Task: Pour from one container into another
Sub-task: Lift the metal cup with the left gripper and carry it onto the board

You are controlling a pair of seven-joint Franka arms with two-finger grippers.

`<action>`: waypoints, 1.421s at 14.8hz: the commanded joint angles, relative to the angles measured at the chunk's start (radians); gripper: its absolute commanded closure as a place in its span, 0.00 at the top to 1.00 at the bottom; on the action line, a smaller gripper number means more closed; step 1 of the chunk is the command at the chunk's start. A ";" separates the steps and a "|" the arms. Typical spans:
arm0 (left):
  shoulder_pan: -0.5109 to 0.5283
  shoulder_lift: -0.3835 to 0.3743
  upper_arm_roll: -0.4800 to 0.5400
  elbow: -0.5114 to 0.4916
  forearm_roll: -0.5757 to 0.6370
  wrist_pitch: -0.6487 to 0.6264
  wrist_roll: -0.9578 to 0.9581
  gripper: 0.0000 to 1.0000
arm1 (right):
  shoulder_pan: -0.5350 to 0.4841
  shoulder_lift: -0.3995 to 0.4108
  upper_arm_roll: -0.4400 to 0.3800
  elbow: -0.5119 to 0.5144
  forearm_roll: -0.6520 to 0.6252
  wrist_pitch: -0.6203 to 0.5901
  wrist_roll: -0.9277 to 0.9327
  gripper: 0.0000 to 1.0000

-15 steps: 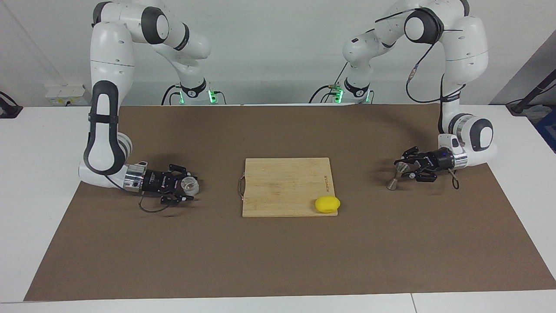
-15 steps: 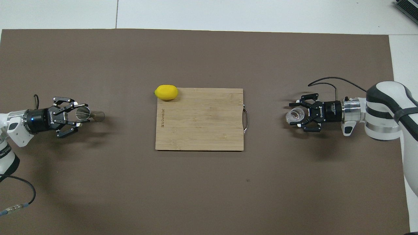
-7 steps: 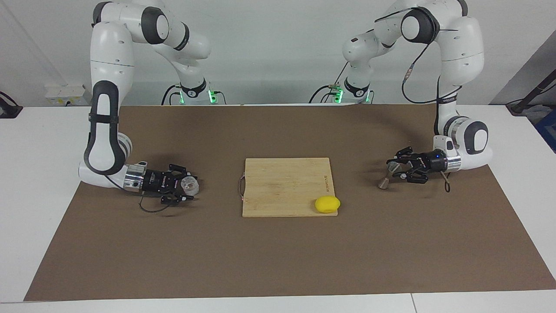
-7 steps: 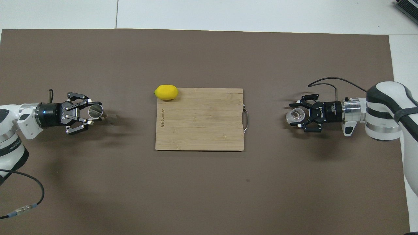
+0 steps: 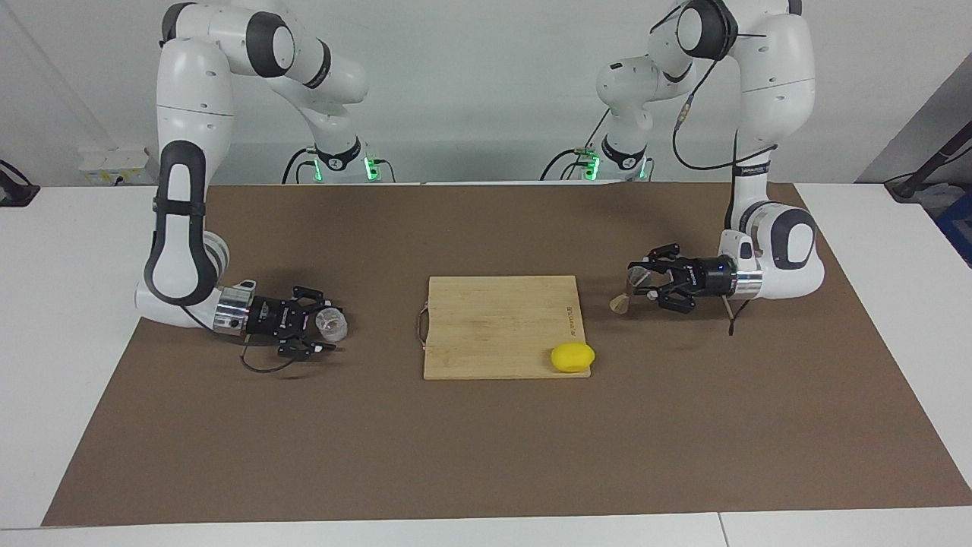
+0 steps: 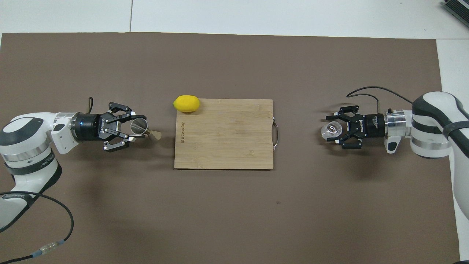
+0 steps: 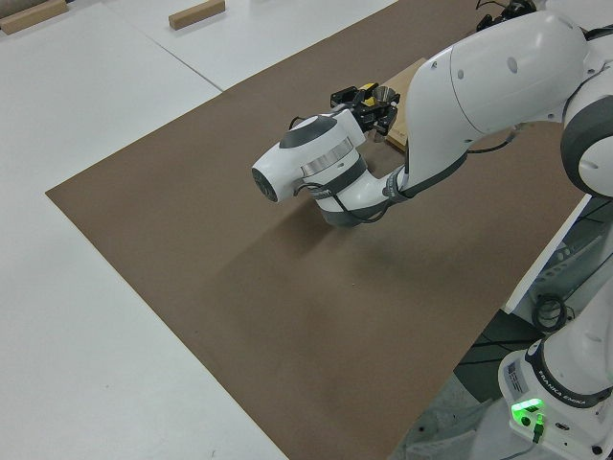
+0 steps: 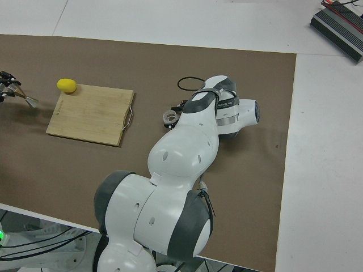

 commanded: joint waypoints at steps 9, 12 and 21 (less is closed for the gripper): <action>-0.267 -0.076 0.014 -0.110 -0.307 0.231 -0.009 0.25 | -0.003 0.001 0.005 0.004 -0.017 0.015 -0.001 0.48; -0.356 -0.078 0.014 -0.113 -0.401 0.322 -0.007 0.25 | 0.000 -0.006 0.003 0.004 -0.017 0.015 -0.035 0.32; -0.546 -0.069 0.014 -0.119 -0.619 0.509 0.017 0.26 | 0.067 -0.124 0.005 0.002 -0.069 0.004 -0.257 0.00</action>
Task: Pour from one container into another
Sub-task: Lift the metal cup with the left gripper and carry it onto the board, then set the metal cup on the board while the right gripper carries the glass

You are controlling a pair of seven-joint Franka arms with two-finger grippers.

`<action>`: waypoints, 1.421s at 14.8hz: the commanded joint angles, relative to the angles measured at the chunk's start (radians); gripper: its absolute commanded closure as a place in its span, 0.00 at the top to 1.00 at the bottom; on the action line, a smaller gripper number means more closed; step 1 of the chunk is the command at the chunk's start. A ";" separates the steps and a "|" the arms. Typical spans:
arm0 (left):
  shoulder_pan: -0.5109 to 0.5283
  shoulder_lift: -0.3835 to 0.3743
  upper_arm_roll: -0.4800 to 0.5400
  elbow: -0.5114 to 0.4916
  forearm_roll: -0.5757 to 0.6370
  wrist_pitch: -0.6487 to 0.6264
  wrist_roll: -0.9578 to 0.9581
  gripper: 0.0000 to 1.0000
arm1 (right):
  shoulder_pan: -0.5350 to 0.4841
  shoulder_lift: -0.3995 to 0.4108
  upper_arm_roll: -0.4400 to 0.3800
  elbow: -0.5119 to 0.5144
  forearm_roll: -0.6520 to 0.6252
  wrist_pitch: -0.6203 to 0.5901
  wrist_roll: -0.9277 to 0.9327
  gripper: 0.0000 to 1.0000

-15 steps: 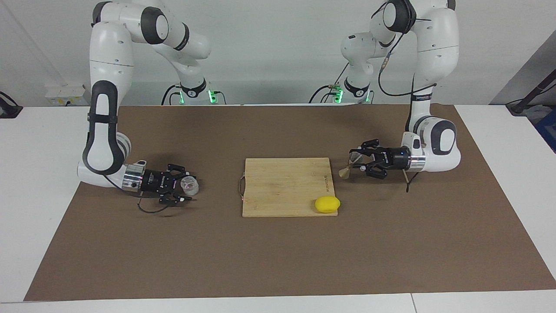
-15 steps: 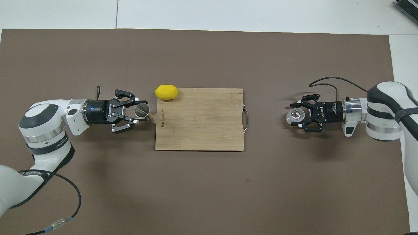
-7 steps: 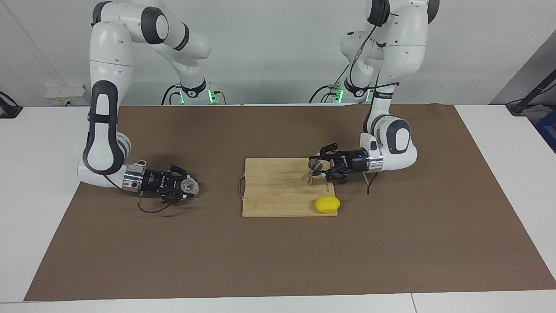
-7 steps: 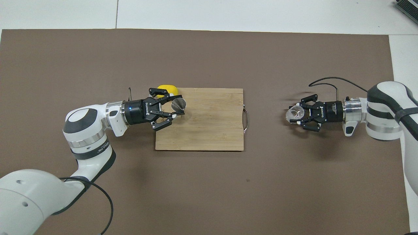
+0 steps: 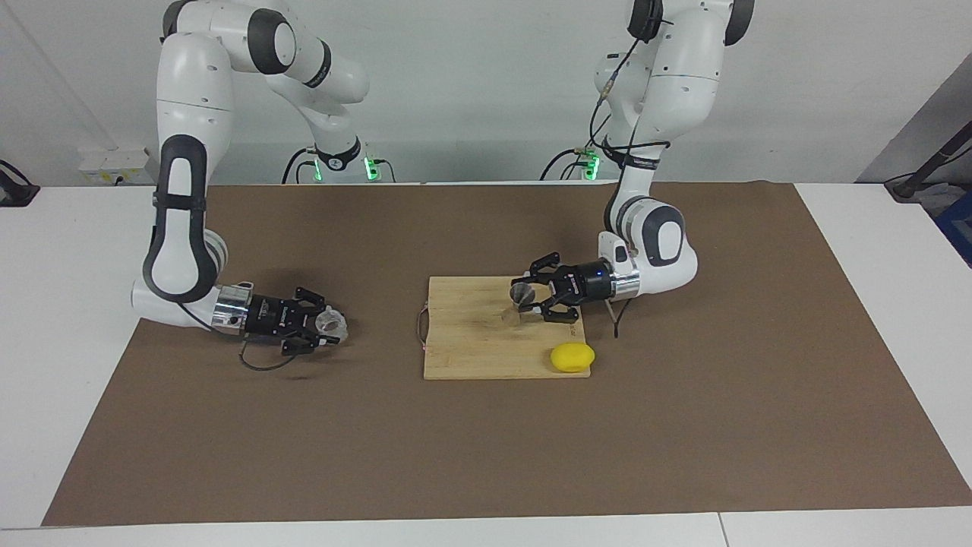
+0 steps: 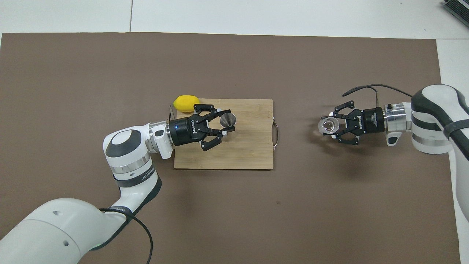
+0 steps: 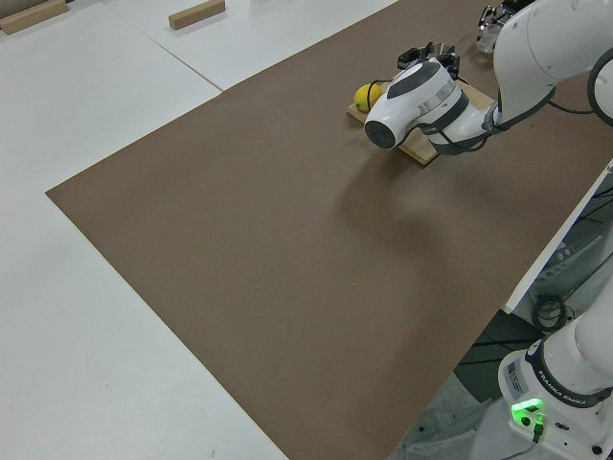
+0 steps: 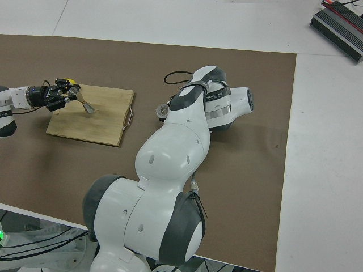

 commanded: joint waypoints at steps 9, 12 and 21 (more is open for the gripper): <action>-0.041 -0.010 0.015 -0.056 -0.109 0.069 0.143 0.25 | 0.132 -0.180 0.000 -0.010 -0.019 0.045 0.273 0.00; -0.061 -0.007 0.017 -0.054 -0.127 0.069 0.151 0.26 | 0.169 -0.197 0.001 -0.006 -0.019 0.063 0.353 0.00; -0.072 -0.005 0.017 -0.054 -0.130 0.106 0.175 0.65 | 0.301 -0.221 -0.004 0.029 -0.060 0.148 0.499 0.00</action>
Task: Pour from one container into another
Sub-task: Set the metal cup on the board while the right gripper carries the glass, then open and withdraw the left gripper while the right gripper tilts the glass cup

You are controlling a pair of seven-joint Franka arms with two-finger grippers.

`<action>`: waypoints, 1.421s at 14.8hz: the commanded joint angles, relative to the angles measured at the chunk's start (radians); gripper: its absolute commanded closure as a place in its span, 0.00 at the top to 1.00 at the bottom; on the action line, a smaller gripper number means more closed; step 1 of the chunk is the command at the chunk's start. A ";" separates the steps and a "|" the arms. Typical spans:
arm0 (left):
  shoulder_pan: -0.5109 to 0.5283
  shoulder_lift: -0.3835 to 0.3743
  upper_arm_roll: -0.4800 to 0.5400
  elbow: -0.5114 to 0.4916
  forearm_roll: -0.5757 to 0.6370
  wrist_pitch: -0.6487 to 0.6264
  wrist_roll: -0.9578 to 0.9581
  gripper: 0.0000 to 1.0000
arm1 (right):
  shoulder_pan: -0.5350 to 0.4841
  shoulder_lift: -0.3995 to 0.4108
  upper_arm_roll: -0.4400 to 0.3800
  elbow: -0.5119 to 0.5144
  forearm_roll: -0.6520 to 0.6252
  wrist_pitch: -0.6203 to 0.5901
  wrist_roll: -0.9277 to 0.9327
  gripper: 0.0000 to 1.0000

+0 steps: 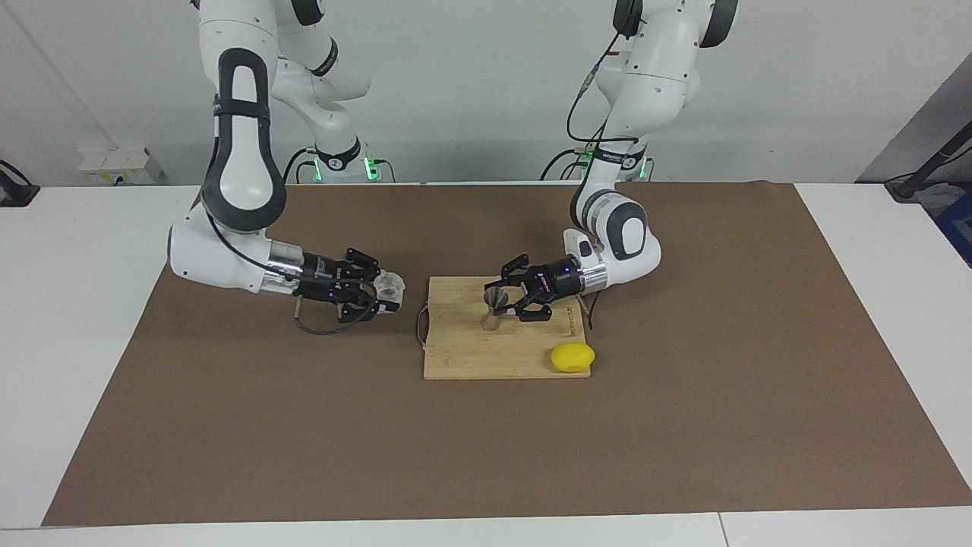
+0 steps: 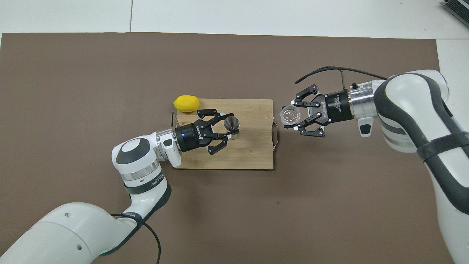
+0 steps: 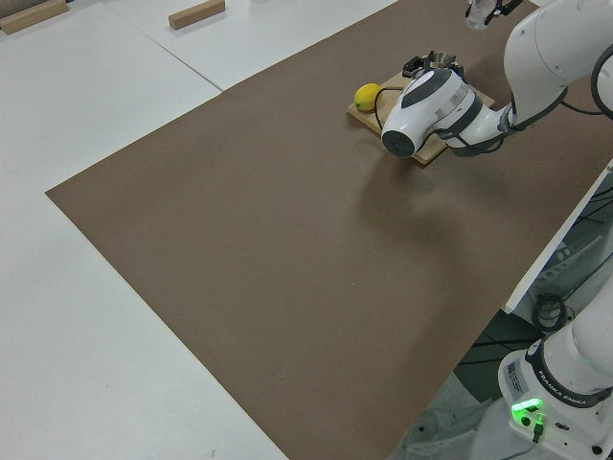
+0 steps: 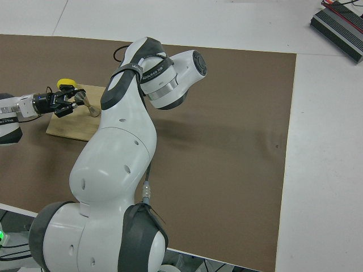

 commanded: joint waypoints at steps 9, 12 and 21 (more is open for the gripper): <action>-0.028 -0.010 0.016 -0.029 -0.026 0.041 0.030 1.00 | 0.091 -0.024 -0.006 0.012 -0.054 0.081 0.114 0.00; -0.028 -0.015 0.016 -0.055 -0.026 0.032 0.030 1.00 | 0.110 -0.023 -0.005 0.025 -0.076 0.115 0.160 0.00; -0.014 -0.052 0.022 -0.176 -0.020 -0.065 0.032 1.00 | 0.185 -0.020 -0.003 0.024 -0.076 0.241 0.226 0.00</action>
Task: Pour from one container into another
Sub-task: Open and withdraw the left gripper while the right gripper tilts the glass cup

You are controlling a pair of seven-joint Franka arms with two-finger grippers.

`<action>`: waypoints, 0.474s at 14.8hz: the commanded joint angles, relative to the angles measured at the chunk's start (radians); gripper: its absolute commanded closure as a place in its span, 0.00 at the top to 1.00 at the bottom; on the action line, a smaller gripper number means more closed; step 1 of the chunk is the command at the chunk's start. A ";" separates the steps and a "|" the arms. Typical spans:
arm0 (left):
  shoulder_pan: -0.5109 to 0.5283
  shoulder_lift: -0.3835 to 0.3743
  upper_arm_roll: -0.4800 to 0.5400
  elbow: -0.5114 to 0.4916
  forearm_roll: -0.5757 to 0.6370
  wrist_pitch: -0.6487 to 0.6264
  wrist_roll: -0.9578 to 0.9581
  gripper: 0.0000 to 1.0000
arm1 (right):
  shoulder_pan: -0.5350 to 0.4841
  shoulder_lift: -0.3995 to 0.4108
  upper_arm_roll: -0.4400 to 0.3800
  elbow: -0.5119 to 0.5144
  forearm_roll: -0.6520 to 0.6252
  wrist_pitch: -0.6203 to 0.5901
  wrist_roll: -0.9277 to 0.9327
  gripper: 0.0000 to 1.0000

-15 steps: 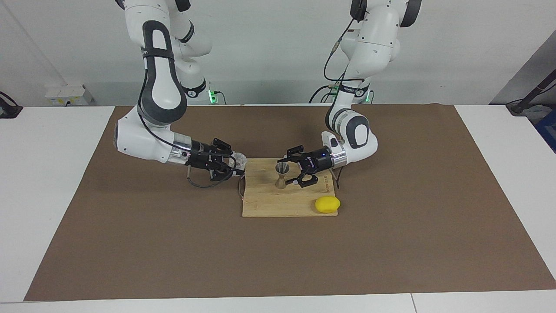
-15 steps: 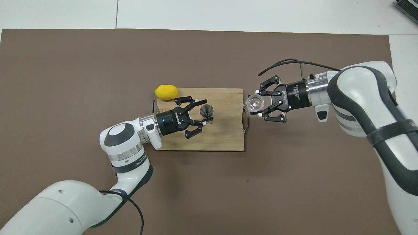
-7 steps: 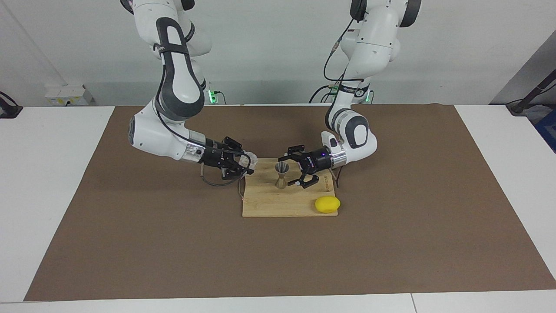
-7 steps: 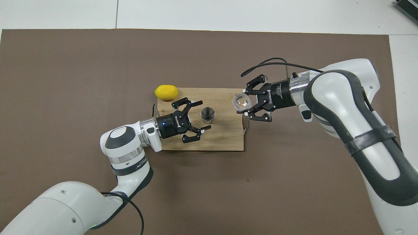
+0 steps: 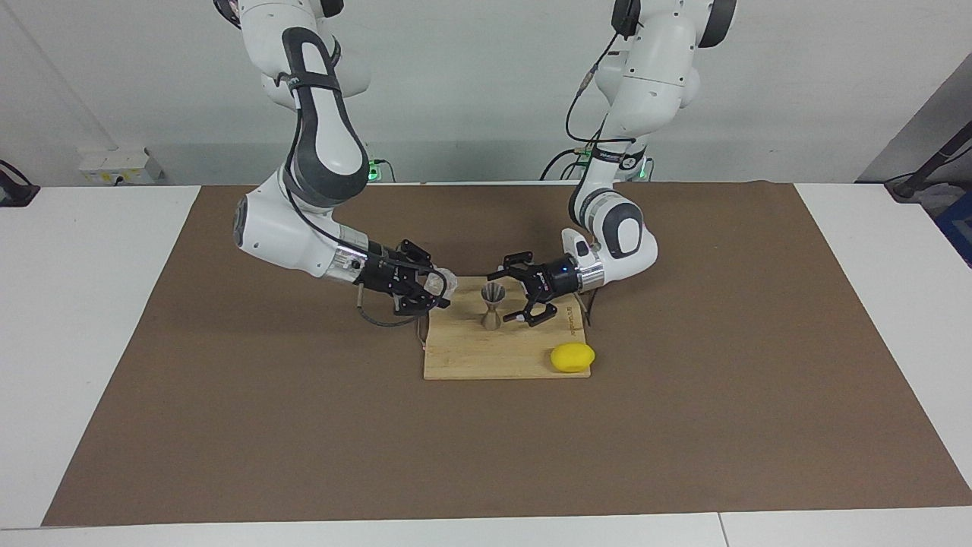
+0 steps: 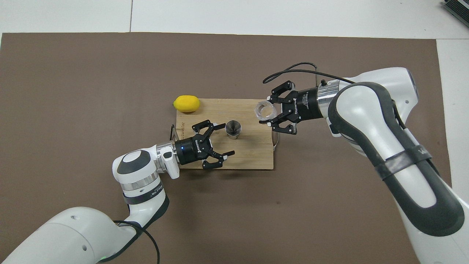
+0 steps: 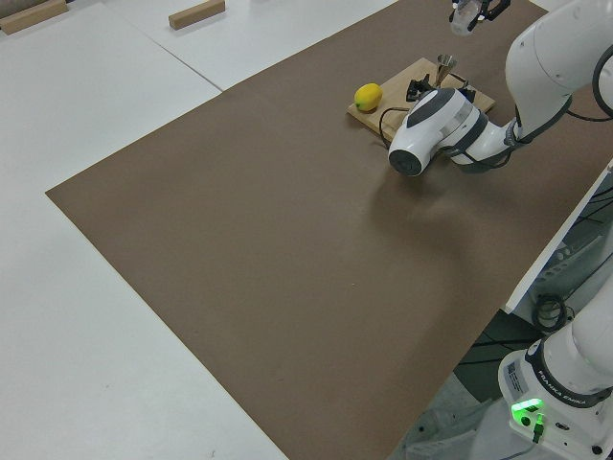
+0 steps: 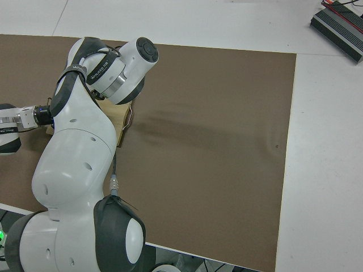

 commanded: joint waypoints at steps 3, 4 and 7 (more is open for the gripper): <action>0.030 -0.050 0.017 -0.075 0.005 -0.055 0.031 1.00 | 0.050 -0.014 -0.002 -0.012 -0.032 0.072 0.040 0.00; 0.053 -0.050 0.017 -0.078 0.023 -0.064 0.044 1.00 | 0.059 -0.014 -0.002 -0.016 -0.038 0.080 0.038 0.00; 0.133 -0.055 0.017 -0.075 0.089 -0.082 0.061 1.00 | 0.070 -0.017 -0.002 -0.022 -0.066 0.082 0.035 0.00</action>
